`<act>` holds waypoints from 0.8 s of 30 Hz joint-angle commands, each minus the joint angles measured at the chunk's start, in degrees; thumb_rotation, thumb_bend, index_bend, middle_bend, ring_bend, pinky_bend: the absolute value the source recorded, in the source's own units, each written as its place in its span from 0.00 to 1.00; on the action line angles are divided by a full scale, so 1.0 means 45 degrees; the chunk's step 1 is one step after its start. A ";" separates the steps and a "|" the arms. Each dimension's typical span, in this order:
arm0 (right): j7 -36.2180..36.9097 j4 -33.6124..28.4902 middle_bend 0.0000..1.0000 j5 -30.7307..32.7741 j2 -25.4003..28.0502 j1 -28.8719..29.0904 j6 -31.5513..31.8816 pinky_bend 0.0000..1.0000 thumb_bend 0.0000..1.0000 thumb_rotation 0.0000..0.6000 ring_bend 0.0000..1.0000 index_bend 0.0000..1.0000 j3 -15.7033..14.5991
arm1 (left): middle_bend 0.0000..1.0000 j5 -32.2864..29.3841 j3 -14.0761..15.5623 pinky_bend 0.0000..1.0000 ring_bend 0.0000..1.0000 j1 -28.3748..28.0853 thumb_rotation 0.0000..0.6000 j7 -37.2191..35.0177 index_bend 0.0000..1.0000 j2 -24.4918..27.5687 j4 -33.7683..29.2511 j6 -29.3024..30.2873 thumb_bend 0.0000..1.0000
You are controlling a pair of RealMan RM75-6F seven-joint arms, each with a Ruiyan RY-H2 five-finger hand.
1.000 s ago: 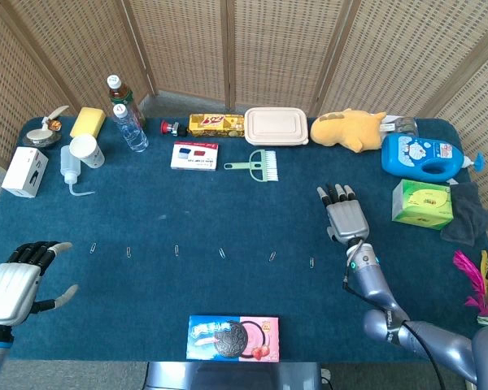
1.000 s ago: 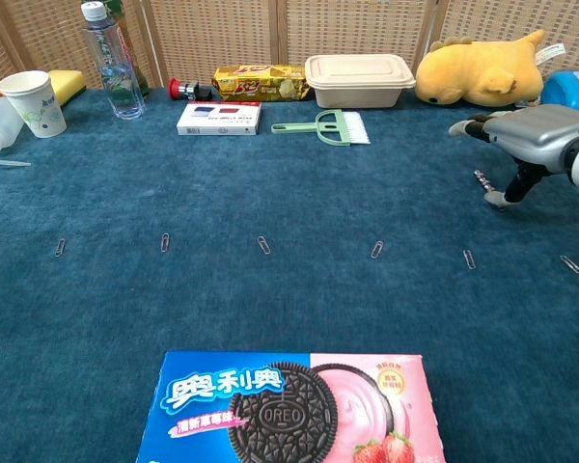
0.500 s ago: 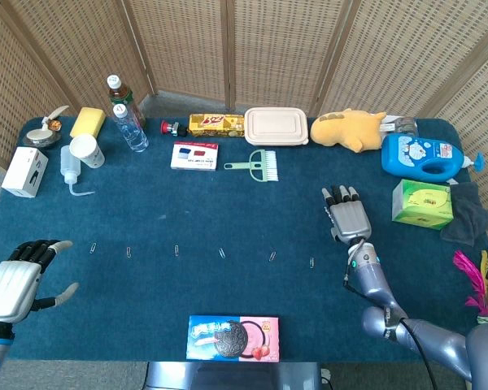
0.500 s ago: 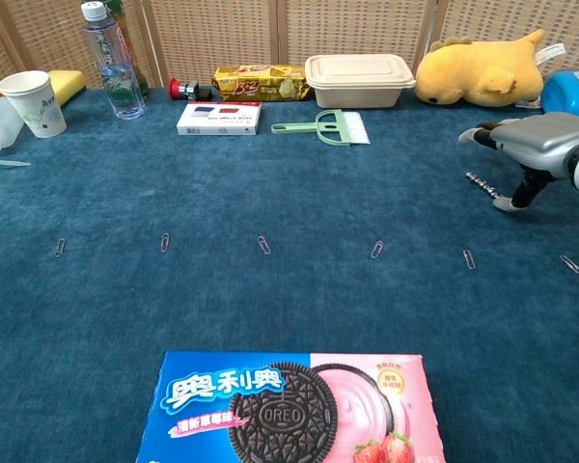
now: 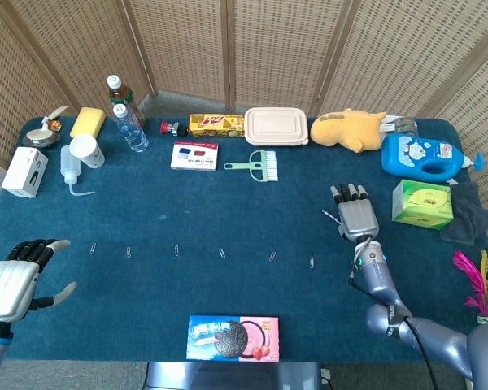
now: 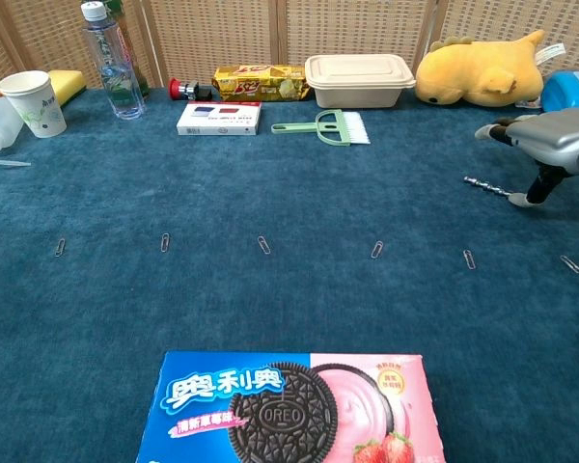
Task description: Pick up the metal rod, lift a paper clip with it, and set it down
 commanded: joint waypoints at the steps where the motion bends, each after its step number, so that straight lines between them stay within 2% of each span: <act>1: -0.0062 0.0191 0.05 0.0029 -0.0027 0.0053 -0.0029 0.11 0.36 0.98 0.01 0.00 -0.0006 | 0.26 -0.0016 0.0005 0.19 0.21 0.0004 0.73 -0.0014 0.22 0.0007 -0.0003 -0.0002 0.39; 17: -0.0044 0.1267 0.05 0.0349 -0.0309 0.0332 -0.0372 0.11 0.36 0.98 0.01 0.00 0.0202 | 0.26 -0.0027 0.0080 0.19 0.21 0.0081 0.73 -0.0076 0.21 0.0007 0.0046 0.0062 0.39; 24: -0.0140 0.1164 0.05 0.0343 -0.0231 0.0344 -0.0256 0.11 0.36 0.97 0.01 0.00 0.0214 | 0.26 -0.0033 0.0097 0.19 0.21 0.0130 0.74 -0.0106 0.21 0.0017 0.0085 0.0128 0.39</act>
